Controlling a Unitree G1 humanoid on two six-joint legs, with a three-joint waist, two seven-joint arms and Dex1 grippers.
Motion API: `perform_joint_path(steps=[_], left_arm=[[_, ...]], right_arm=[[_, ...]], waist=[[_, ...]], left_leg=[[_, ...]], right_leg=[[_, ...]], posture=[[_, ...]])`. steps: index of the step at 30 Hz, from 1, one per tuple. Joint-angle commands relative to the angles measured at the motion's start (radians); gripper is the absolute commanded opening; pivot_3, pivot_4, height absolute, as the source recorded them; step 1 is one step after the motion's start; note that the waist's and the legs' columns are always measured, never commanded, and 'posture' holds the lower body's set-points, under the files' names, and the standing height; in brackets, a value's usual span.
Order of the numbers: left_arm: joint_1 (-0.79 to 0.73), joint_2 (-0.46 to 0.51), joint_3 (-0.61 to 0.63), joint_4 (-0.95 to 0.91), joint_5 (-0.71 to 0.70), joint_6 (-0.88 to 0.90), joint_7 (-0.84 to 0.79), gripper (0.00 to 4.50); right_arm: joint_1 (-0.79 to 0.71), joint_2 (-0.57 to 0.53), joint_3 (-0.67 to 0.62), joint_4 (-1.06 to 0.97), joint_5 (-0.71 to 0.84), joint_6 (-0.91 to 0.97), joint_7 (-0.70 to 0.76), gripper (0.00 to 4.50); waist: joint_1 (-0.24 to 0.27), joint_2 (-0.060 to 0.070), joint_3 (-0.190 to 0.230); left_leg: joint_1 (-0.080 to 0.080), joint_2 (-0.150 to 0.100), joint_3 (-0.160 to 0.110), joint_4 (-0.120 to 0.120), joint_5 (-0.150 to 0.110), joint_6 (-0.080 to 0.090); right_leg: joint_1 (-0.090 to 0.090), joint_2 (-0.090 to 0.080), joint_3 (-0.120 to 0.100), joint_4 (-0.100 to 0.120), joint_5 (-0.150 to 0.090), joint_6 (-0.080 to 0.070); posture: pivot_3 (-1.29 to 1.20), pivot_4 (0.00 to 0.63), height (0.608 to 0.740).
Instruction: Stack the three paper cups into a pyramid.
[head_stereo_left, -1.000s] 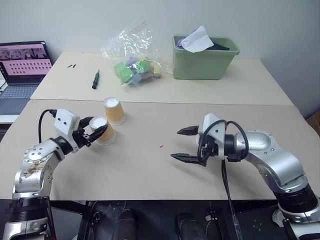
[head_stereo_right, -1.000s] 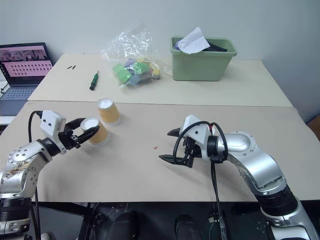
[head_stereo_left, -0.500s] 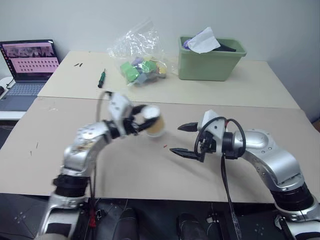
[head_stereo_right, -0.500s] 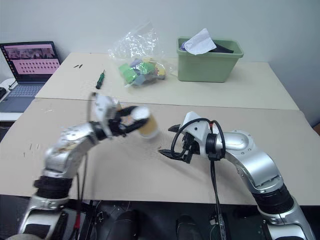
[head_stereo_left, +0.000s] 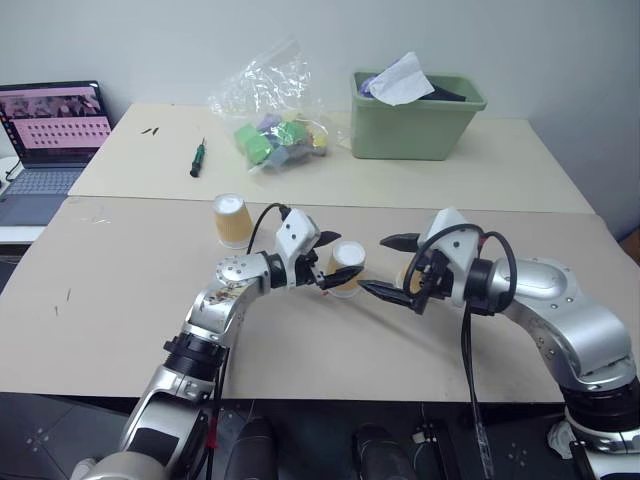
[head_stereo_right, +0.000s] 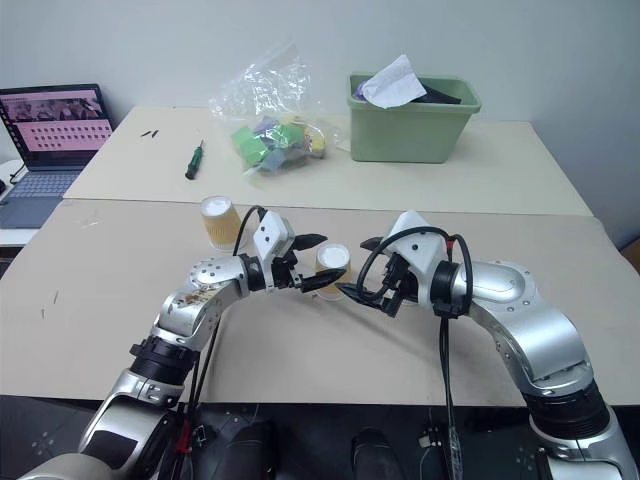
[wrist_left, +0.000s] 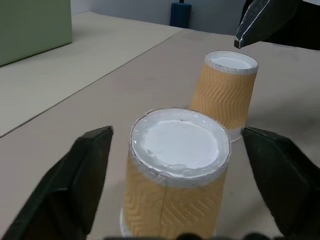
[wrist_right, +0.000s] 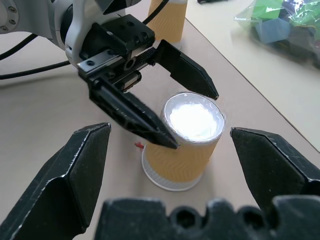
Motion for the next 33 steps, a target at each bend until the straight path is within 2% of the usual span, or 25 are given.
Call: perform_joint_path(steps=[1, 7, 9, 11, 12, 14, 18, 21, 25, 33], left_arm=[[-0.012, 0.003, 0.045, -0.098, -0.041, -0.003, -0.014, 4.48], [0.03, 0.111, 0.181, -0.381, -0.206, 0.196, 0.004, 4.48], [0.062, 0.14, 0.285, -0.461, -0.261, 0.276, 0.094, 4.48], [0.084, 0.116, 0.37, -0.487, -0.271, 0.334, 0.24, 4.48], [0.113, 0.075, 0.408, -0.478, -0.177, 0.318, 0.396, 4.48], [0.179, 0.016, 0.442, -0.485, -0.036, 0.273, 0.601, 4.48], [0.303, -0.086, 0.41, -0.531, 0.067, 0.23, 0.754, 4.48], [0.351, -0.135, 0.383, -0.52, 0.1, 0.194, 0.79, 4.48], [0.34, -0.135, 0.374, -0.435, 0.104, 0.138, 0.761, 4.48], [0.183, -0.013, 0.404, -0.129, 0.11, 0.019, 0.654, 4.48]], right_arm=[[-0.003, -0.005, -0.031, -0.02, 0.004, -0.01, -0.006, 4.5], [-0.032, 0.013, 0.0, 0.037, -0.004, -0.04, 0.019, 4.5], [-0.035, 0.021, 0.014, 0.067, -0.012, -0.057, 0.031, 4.5], [-0.031, 0.022, 0.017, 0.08, -0.019, -0.067, 0.039, 4.5], [-0.03, 0.021, 0.016, 0.085, -0.02, -0.069, 0.043, 4.5], [-0.03, 0.021, 0.013, 0.093, -0.02, -0.071, 0.048, 4.5], [-0.034, 0.024, 0.018, 0.103, -0.024, -0.071, 0.057, 4.5], [-0.037, 0.026, 0.023, 0.108, -0.026, -0.071, 0.061, 4.5], [-0.045, 0.03, 0.029, 0.116, -0.029, -0.073, 0.064, 4.5], [-0.042, 0.028, 0.019, 0.104, -0.029, -0.069, 0.061, 4.5]], waist=[[0.001, 0.0, 0.0], [-0.011, 0.001, 0.0], [-0.018, 0.001, 0.0], [-0.018, 0.001, 0.0], [-0.017, 0.001, 0.0], [-0.016, 0.001, 0.0], [-0.014, 0.0, 0.001], [-0.001, 0.0, 0.001], [0.005, 0.0, 0.001], [0.007, 0.0, 0.001]], left_leg=[[0.0, 0.0, 0.0, 0.0, 0.0, 0.0], [0.0, 0.0, 0.0, 0.0, 0.0, 0.0], [0.0, 0.0, 0.0, 0.0, 0.0, 0.0], [0.001, 0.0, 0.0, 0.0, 0.0, 0.0], [0.001, 0.0, -0.001, 0.001, 0.0, 0.0], [0.002, 0.0, -0.001, 0.002, 0.0, 0.0], [0.003, 0.0, -0.002, 0.003, 0.0, 0.001], [0.003, 0.0, -0.002, 0.003, 0.0, 0.001], [0.003, 0.0, -0.002, 0.004, 0.0, 0.0], [0.003, -0.001, -0.002, 0.003, 0.0, 0.0]], right_leg=[[0.0, 0.0, 0.0, 0.0, 0.0, 0.0], [0.0, 0.0, 0.0, 0.0, 0.0, 0.0], [0.0, 0.0, 0.0, 0.001, 0.0, 0.0], [0.001, 0.0, 0.0, 0.001, 0.0, 0.0], [0.001, 0.0, 0.0, 0.001, 0.0, 0.0], [0.003, -0.001, 0.0, 0.001, 0.0, 0.001], [0.006, -0.001, -0.001, 0.0, 0.0, 0.001], [0.006, -0.001, -0.002, 0.0, 0.0, 0.001], [0.006, -0.001, -0.002, 0.0, 0.001, 0.001], [0.005, -0.001, -0.002, -0.001, 0.001, 0.001]], posture=[[0.0, 0.15, 0.692], [0.0, 0.15, 0.692], [0.0, 0.15, 0.692], [0.0, 0.15, 0.692], [0.0, 0.15, 0.692], [0.0, 0.15, 0.692], [0.0, 0.15, 0.692], [0.0, 0.15, 0.692], [0.0, 0.15, 0.692], [0.0, 0.15, 0.692]])
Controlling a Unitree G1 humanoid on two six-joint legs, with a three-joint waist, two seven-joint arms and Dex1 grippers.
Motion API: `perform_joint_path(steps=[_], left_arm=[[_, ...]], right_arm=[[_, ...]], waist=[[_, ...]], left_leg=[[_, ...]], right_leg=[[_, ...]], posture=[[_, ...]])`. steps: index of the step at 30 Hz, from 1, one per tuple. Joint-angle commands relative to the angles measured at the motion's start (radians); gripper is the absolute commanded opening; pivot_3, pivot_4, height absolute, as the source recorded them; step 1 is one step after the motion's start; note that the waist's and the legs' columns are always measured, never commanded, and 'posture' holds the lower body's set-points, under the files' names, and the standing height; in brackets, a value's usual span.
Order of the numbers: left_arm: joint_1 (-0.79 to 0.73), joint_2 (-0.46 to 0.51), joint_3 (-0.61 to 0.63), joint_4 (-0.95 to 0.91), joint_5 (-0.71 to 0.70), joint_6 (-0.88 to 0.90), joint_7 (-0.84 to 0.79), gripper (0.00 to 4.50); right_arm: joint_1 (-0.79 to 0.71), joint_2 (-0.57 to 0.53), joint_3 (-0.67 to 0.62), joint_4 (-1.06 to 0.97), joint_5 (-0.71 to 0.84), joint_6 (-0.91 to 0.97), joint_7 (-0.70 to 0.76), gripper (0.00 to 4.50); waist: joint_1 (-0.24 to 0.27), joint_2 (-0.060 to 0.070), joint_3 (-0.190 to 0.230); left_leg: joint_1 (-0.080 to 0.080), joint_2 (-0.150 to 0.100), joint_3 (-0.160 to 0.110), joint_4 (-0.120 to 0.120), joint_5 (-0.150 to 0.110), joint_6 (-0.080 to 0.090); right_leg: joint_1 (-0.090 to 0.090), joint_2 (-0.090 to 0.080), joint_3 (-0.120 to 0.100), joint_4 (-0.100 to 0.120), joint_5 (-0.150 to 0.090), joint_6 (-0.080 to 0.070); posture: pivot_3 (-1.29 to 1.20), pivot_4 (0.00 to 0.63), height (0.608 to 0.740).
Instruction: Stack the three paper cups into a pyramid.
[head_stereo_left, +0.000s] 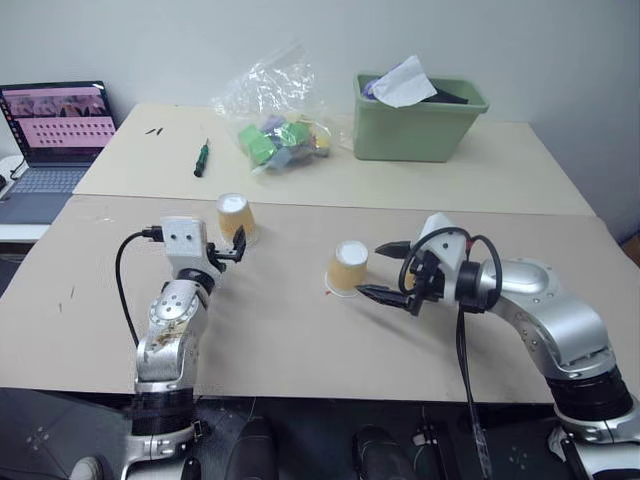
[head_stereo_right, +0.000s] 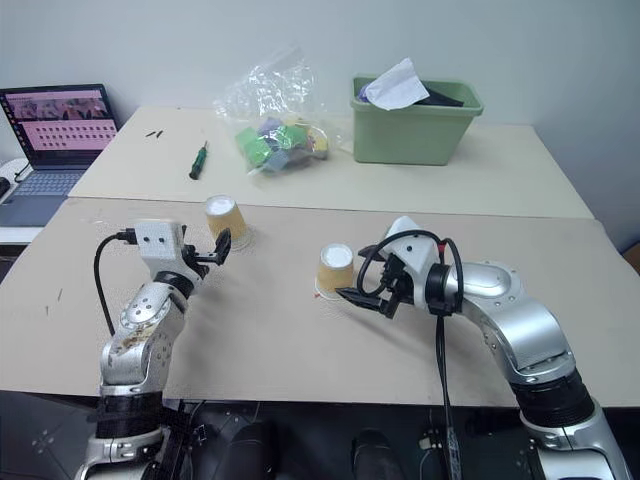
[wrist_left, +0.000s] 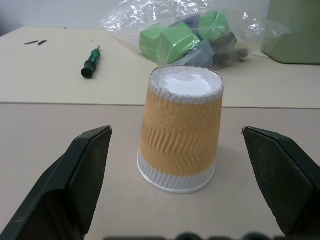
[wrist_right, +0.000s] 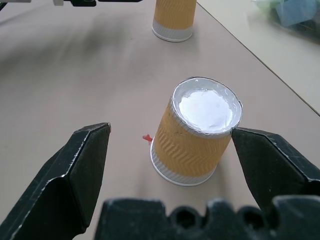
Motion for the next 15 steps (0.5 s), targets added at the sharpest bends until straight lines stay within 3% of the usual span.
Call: perform_joint_path(steps=[1, 15], left_arm=[[-0.086, 0.056, 0.019, 0.125, 0.007, -0.08, -0.054, 4.48], [-0.301, 0.071, -0.018, 0.431, 0.012, -0.158, -0.144, 4.48]], right_arm=[[-0.015, 0.001, -0.032, -0.032, 0.008, -0.017, -0.003, 4.5], [0.006, 0.001, -0.036, -0.058, 0.012, -0.011, -0.012, 4.5]], waist=[[0.001, 0.0, 0.0], [0.002, 0.0, 0.0]], left_leg=[[0.0, 0.0, 0.0, -0.001, 0.0, 0.0], [-0.002, 0.0, 0.0, -0.002, 0.0, 0.0]], right_leg=[[-0.001, 0.0, 0.0, 0.0, 0.0, 0.0], [-0.003, 0.0, 0.0, -0.001, 0.0, 0.0]], posture=[[0.0, 0.15, 0.692], [0.0, 0.15, 0.692]])
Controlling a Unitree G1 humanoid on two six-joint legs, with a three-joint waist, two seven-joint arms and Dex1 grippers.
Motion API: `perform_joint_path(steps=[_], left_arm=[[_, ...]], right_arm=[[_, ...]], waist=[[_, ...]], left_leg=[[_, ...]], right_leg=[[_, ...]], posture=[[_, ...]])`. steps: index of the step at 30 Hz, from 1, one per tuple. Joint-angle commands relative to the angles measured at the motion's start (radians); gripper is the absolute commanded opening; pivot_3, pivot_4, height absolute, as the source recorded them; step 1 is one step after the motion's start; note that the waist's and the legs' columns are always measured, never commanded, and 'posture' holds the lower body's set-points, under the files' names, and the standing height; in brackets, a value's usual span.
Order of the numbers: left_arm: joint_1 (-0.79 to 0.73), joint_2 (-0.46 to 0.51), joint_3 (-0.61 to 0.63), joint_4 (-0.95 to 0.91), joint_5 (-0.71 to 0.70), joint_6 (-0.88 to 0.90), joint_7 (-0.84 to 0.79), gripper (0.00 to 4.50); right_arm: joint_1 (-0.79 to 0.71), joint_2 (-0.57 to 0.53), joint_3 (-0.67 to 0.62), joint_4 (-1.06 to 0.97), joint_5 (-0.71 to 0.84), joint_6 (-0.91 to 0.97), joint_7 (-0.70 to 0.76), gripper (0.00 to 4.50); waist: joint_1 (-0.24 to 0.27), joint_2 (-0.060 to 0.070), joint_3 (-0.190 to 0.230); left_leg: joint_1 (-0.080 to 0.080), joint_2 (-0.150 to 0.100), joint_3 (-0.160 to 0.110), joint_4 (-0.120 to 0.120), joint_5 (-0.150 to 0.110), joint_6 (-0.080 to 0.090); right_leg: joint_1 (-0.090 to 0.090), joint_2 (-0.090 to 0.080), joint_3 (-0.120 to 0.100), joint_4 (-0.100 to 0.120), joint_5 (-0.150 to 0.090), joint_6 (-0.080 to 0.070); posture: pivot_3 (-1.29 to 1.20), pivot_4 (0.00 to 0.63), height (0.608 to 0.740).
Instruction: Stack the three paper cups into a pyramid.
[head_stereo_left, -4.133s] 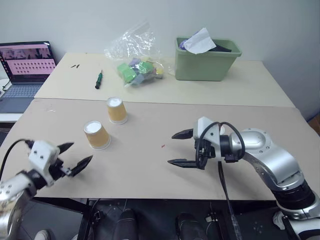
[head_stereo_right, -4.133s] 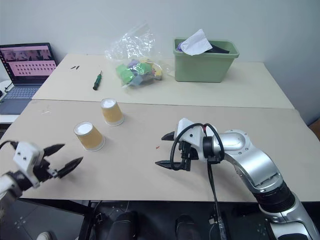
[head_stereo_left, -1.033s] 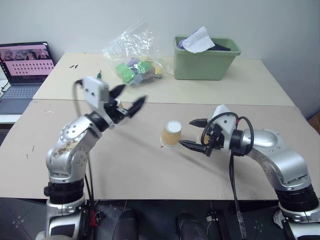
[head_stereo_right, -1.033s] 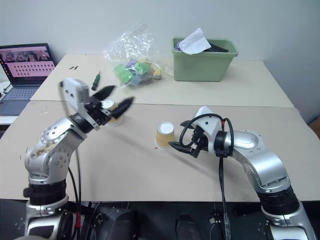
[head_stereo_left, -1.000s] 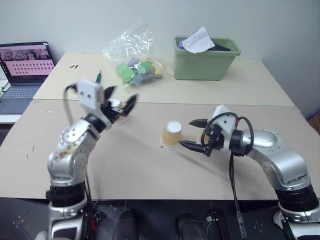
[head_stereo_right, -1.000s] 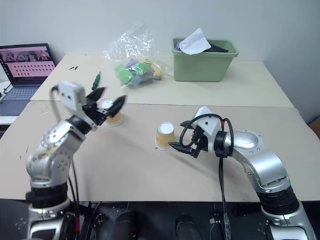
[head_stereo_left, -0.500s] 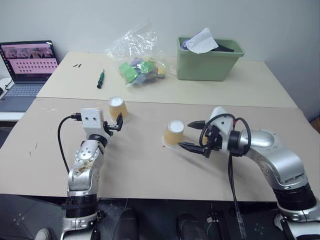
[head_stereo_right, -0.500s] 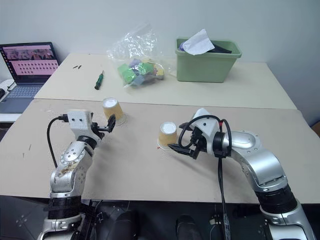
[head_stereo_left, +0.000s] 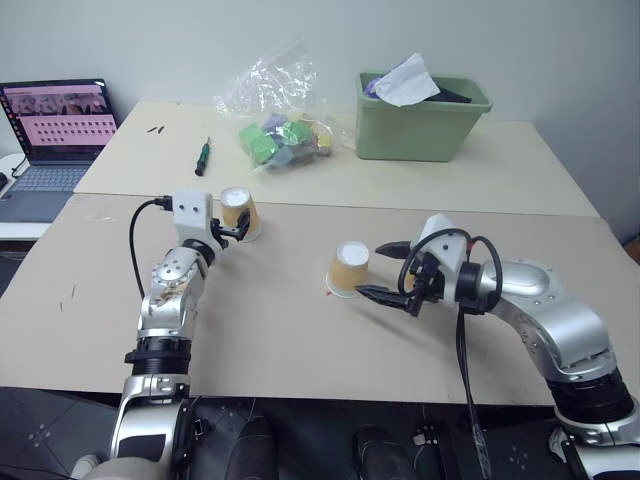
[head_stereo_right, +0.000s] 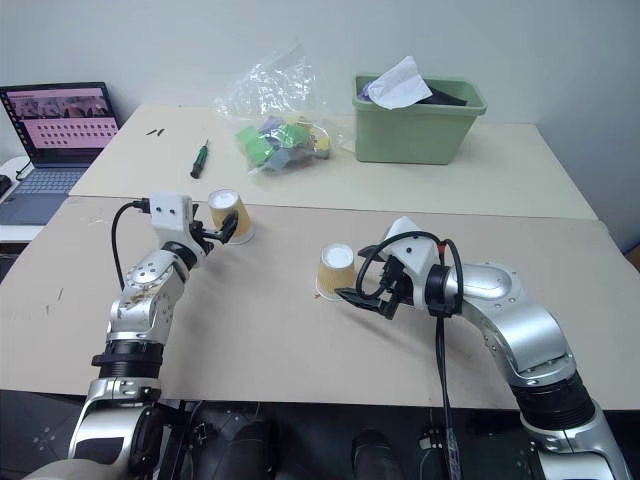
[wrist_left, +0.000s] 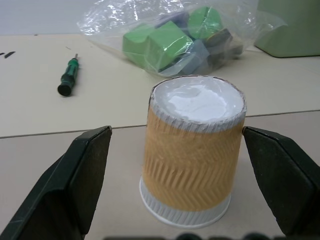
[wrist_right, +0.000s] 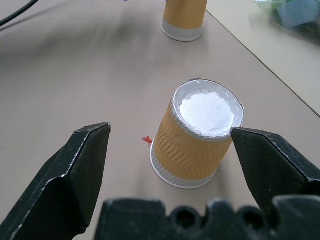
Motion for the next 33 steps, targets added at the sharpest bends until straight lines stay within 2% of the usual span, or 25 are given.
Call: perform_joint_path(steps=[1, 11, 13, 14, 17, 20, 24, 27, 33], left_arm=[[-0.067, 0.005, -0.003, 0.06, 0.009, -0.051, -0.012, 4.48], [-0.136, 0.005, -0.008, 0.185, 0.027, -0.101, -0.034, 4.48], [-0.13, 0.002, -0.008, 0.18, 0.026, -0.106, -0.039, 3.95], [-0.127, 0.0, -0.009, 0.176, 0.026, -0.107, -0.04, 3.84], [-0.117, 0.002, -0.019, 0.161, 0.034, -0.11, -0.05, 2.85], [-0.108, 0.005, -0.024, 0.146, 0.037, -0.129, -0.058, 2.85], [-0.07, 0.005, -0.041, 0.043, 0.002, -0.161, -0.142, 2.85], [0.007, 0.012, -0.072, -0.132, -0.088, -0.102, -0.284, 2.85], [0.161, 0.109, -0.167, -0.37, -0.201, 0.061, -0.514, 2.85]], right_arm=[[-0.004, 0.002, -0.033, -0.037, 0.013, -0.011, -0.005, 4.5], [0.003, 0.001, -0.03, -0.041, 0.01, -0.013, -0.004, 4.5], [0.004, 0.001, -0.03, -0.042, 0.009, -0.014, -0.005, 4.5], [0.006, 0.001, -0.031, -0.043, 0.009, -0.014, -0.005, 4.5], [0.008, 0.003, -0.028, -0.044, 0.007, -0.013, -0.008, 4.5], [0.01, 0.006, -0.022, -0.042, 0.004, -0.014, -0.009, 4.5], [0.01, 0.006, -0.02, -0.037, 0.001, -0.014, -0.01, 4.5], [0.011, 0.003, -0.021, -0.033, -0.003, -0.013, -0.012, 4.5], [0.016, -0.001, -0.024, -0.027, -0.01, -0.017, -0.018, 4.5]], waist=[[0.0, 0.0, 0.0], [-0.001, 0.0, 0.0], [0.0, 0.0, 0.0], [0.0, 0.0, 0.0], [0.0, 0.0, 0.0], [0.0, 0.0, 0.0], [-0.001, 0.0, 0.0], [-0.001, 0.0, 0.0], [-0.008, 0.001, 0.0]], left_leg=[[0.0, 0.0, 0.0, 0.0, 0.0, 0.0], [0.0, 0.0, 0.0, 0.0, 0.0, 0.0], [0.0, 0.0, 0.0, -0.001, 0.0, 0.0], [-0.001, 0.0, 0.0, -0.001, 0.0, 0.0], [-0.001, 0.0, 0.0, 0.0, 0.0, 0.0], [-0.001, 0.0, 0.0, 0.0, 0.0, 0.0], [-0.001, 0.0, 0.0, -0.001, 0.0, 0.0], [-0.001, 0.0, 0.0, -0.001, 0.0, 0.0], [0.0, 0.0, 0.0, -0.001, 0.0, -0.001]], right_leg=[[0.0, 0.0, 0.0, 0.0, 0.0, 0.0], [-0.001, 0.0, 0.0, 0.0, 0.0, 0.0], [-0.001, 0.0, 0.0, 0.0, 0.0, 0.0], [-0.001, 0.0, 0.0, 0.0, 0.0, 0.0], [-0.001, 0.0, 0.0, 0.0, 0.0, 0.0], [-0.001, 0.0, 0.0, 0.0, 0.0, 0.0], [-0.001, 0.0, 0.0, 0.0, 0.0, 0.0], [-0.001, 0.0, 0.0, 0.0, 0.0, 0.0], [-0.001, 0.0, 0.001, 0.001, 0.0, 0.0]], posture=[[0.0, 0.15, 0.692], [0.0, 0.15, 0.692], [0.0, 0.15, 0.692], [0.0, 0.15, 0.692], [0.0, 0.15, 0.692], [0.0, 0.15, 0.692], [0.0, 0.15, 0.692], [0.0, 0.15, 0.692], [0.0, 0.15, 0.692]])
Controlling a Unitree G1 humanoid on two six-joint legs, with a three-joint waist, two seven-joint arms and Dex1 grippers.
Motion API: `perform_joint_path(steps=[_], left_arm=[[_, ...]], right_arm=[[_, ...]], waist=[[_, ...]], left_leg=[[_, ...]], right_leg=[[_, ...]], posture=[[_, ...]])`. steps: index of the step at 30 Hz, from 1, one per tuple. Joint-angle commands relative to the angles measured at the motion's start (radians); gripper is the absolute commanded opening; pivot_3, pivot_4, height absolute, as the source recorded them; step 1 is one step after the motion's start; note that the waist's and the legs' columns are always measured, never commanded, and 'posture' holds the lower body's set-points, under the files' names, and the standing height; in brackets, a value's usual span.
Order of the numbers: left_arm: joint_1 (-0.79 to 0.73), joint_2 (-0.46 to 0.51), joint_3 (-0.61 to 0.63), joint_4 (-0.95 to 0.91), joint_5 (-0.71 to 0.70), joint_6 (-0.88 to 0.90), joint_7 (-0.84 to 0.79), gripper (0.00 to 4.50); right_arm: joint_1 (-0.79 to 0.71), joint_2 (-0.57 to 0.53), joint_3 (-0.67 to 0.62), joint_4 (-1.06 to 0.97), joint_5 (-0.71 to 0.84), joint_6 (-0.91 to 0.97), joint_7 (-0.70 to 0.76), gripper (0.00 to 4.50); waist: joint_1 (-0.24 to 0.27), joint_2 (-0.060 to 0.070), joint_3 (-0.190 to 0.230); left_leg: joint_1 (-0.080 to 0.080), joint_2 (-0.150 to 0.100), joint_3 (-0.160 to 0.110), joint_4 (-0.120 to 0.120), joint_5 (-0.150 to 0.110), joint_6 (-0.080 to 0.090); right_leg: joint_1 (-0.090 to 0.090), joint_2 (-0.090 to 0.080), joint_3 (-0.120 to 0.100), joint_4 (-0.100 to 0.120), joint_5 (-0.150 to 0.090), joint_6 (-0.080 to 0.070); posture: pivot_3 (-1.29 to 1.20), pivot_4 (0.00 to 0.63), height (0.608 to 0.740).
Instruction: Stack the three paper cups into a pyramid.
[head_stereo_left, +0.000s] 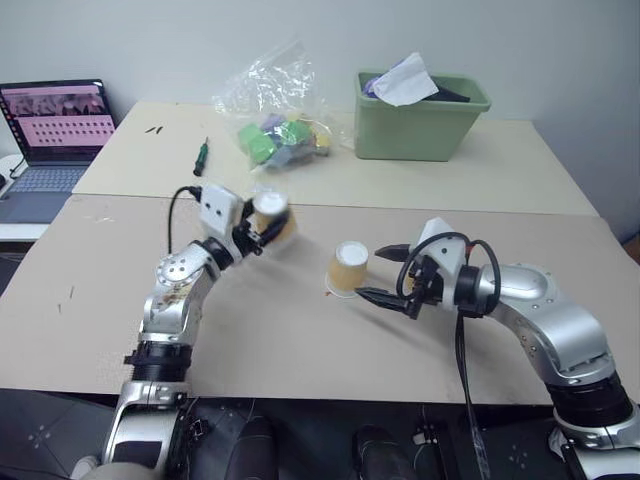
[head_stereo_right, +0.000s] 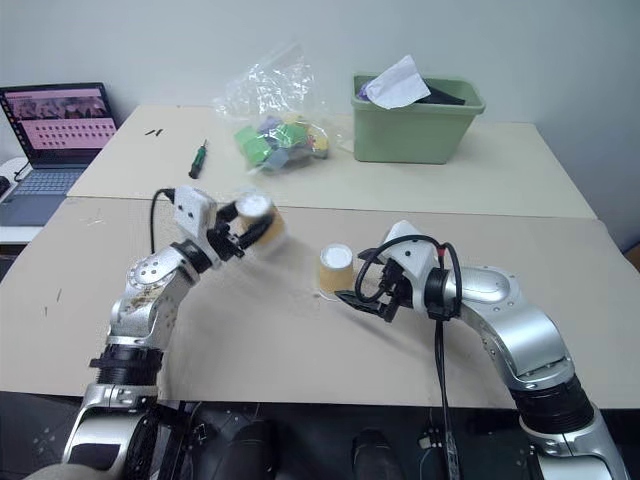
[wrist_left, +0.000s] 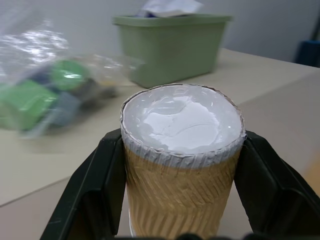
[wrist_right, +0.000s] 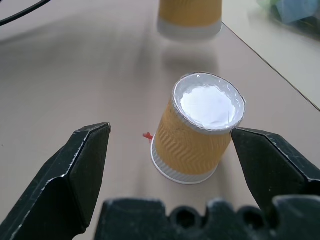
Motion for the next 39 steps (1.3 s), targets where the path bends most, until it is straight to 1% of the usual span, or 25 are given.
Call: perform_joint_path(steps=[1, 3, 10, 16, 19, 20, 21, 23, 24, 26, 28, 30, 32, 34, 35, 37, 39], left_arm=[[0.04, 0.041, -0.04, -0.107, -0.059, 0.061, -0.112, 2.85], [0.036, 0.045, -0.08, -0.101, -0.044, 0.067, -0.144, 2.85], [-0.02, 0.001, -0.149, -0.059, -0.01, 0.062, -0.164, 2.85], [-0.043, -0.016, -0.171, -0.024, 0.003, 0.052, -0.18, 2.85], [-0.044, -0.012, -0.172, -0.029, -0.002, 0.061, -0.192, 2.85], [-0.044, -0.01, -0.171, -0.031, -0.004, 0.064, -0.196, 3.57], [-0.044, -0.007, -0.171, -0.033, 0.0, 0.062, -0.198, 3.72], [-0.045, 0.002, -0.169, -0.046, -0.001, 0.069, -0.202, 4.41], [-0.046, 0.007, -0.166, -0.057, -0.005, 0.078, -0.203, 4.49], [-0.045, 0.024, -0.152, -0.092, -0.024, 0.104, -0.207, 4.49], [-0.038, 0.048, -0.132, -0.136, -0.044, 0.132, -0.212, 4.49], [-0.019, 0.086, -0.099, -0.195, -0.084, 0.173, -0.223, 4.49], [-0.004, 0.125, -0.063, -0.258, -0.128, 0.224, -0.23, 4.49], [-0.001, 0.157, -0.023, -0.32, -0.179, 0.287, -0.22, 4.49], [-0.013, 0.164, 0.004, -0.347, -0.217, 0.33, -0.2, 4.49], [-0.059, 0.159, 0.067, -0.376, -0.302, 0.419, -0.139, 4.49], [-0.096, 0.15, 0.112, -0.391, -0.37, 0.486, -0.087, 4.49]], right_arm=[[0.001, -0.006, -0.031, -0.023, -0.004, -0.015, -0.009, 4.5], [0.004, -0.006, -0.037, -0.028, -0.002, -0.013, -0.012, 4.5], [0.02, -0.016, -0.061, -0.051, 0.007, -0.001, -0.021, 4.5], [0.033, -0.024, -0.088, -0.084, 0.025, 0.019, -0.036, 4.5], [0.033, -0.023, -0.128, -0.11, 0.061, 0.043, -0.039, 4.5], [0.029, -0.02, -0.147, -0.119, 0.082, 0.054, -0.04, 4.5], [0.022, -0.015, -0.176, -0.128, 0.115, 0.069, -0.043, 4.5], [0.014, -0.011, -0.243, -0.146, 0.19, 0.098, -0.043, 4.5], [0.015, -0.013, -0.28, -0.152, 0.23, 0.111, -0.041, 4.5], [0.027, -0.029, -0.372, -0.143, 0.301, 0.125, -0.035, 4.5], [0.05, -0.064, -0.452, -0.111, 0.325, 0.131, -0.027, 4.5], [0.094, -0.115, -0.517, -0.065, 0.302, 0.123, -0.02, 4.5], [0.149, -0.165, -0.551, -0.026, 0.261, 0.104, -0.009, 4.5], [0.216, -0.211, -0.54, -0.007, 0.208, 0.086, 0.005, 4.5], [0.25, -0.225, -0.514, -0.002, 0.178, 0.072, 0.007, 4.5], [0.282, -0.222, -0.435, 0.007, 0.131, 0.057, -0.01, 4.5], [0.285, -0.196, -0.366, 0.012, 0.101, 0.045, -0.025, 4.5]], waist=[[-0.002, 0.0, 0.0], [-0.001, 0.0, 0.0], [0.006, 0.0, 0.0], [-0.002, 0.0, 0.0], [-0.002, 0.0, 0.0], [-0.002, 0.0, 0.0], [-0.002, 0.0, 0.0], [-0.001, 0.0, 0.0], [-0.001, 0.0, 0.0], [-0.001, 0.0, 0.0], [0.0, 0.0, 0.0], [0.002, 0.0, 0.0], [0.002, 0.0, 0.0], [0.001, 0.0, 0.0], [0.0, 0.0, 0.0], [-0.002, 0.0, 0.0], [-0.007, 0.0, 0.0]], left_leg=[[0.0, 0.0, 0.0, 0.0, 0.0, 0.0], [0.0, 0.0, 0.0, 0.001, 0.0, 0.0], [0.0, 0.0, 0.0, 0.002, 0.0, 0.0], [0.0, 0.0, 0.0, 0.001, 0.0, 0.0], [0.0, 0.0, 0.0, 0.001, 0.0, 0.0], [0.0, 0.0, 0.0, 0.001, 0.0, 0.0], [0.0, 0.0, 0.0, 0.001, 0.0, 0.0], [0.0, 0.0, 0.0, 0.001, 0.0, 0.0], [0.0, 0.0, 0.0, 0.001, 0.0, 0.0], [0.0, 0.0, 0.0, 0.001, 0.0, 0.0], [0.0, 0.0, 0.0, 0.001, 0.0, 0.0], [0.0, 0.0, 0.0, 0.001, 0.0, 0.0], [0.0, 0.0, 0.0, 0.001, 0.0, 0.0], [0.0, 0.0, 0.0, 0.001, 0.0, 0.001], [0.0, 0.0, 0.0, 0.001, 0.0, 0.001], [0.0, 0.0, 0.0, 0.001, 0.0, 0.001], [0.0, 0.0, 0.0, 0.002, 0.0, 0.001]], right_leg=[[0.0, 0.0, 0.0, 0.0, 0.0, 0.0], [0.0, 0.0, 0.0, 0.001, 0.0, 0.0], [0.0, 0.0, 0.0, 0.0, 0.0, 0.0], [0.0, 0.0, 0.0, 0.001, 0.0, 0.0], [0.0, 0.0, 0.0, 0.001, 0.0, 0.0], [0.0, 0.0, 0.0, 0.001, 0.0, 0.0], [0.0, 0.0, 0.0, 0.0, 0.0, 0.0], [0.0, 0.0, 0.0, 0.001, 0.0, 0.0], [0.0, 0.0, 0.0, 0.001, 0.0, 0.0], [0.0, 0.0, 0.0, 0.0, 0.0, 0.0], [0.001, 0.0, 0.0, 0.0, 0.0, 0.0], [0.001, 0.0, 0.0, 0.0, 0.0, 0.0], [0.001, 0.0, 0.0, 0.0, 0.0, 0.0], [0.001, 0.0, 0.0, 0.0, 0.0, 0.0], [0.001, 0.0, 0.0, 0.0, 0.0, 0.0], [0.001, 0.0, 0.0, 0.0, 0.0, 0.0], [0.001, 0.0, 0.0, 0.0, 0.0, 0.001]], posture=[[0.0, 0.15, 0.692], [0.0, 0.15, 0.692], [0.0, 0.15, 0.692], [0.0, 0.15, 0.692], [0.0, 0.15, 0.692], [0.0, 0.15, 0.692], [0.0, 0.15, 0.692], [0.0, 0.15, 0.692], [0.0, 0.15, 0.692], [0.0, 0.15, 0.692], [0.0, 0.15, 0.692], [0.0, 0.15, 0.692], [0.0, 0.15, 0.692], [0.0, 0.15, 0.692], [0.0, 0.15, 0.692], [0.0, 0.15, 0.692], [0.0, 0.15, 0.692]])
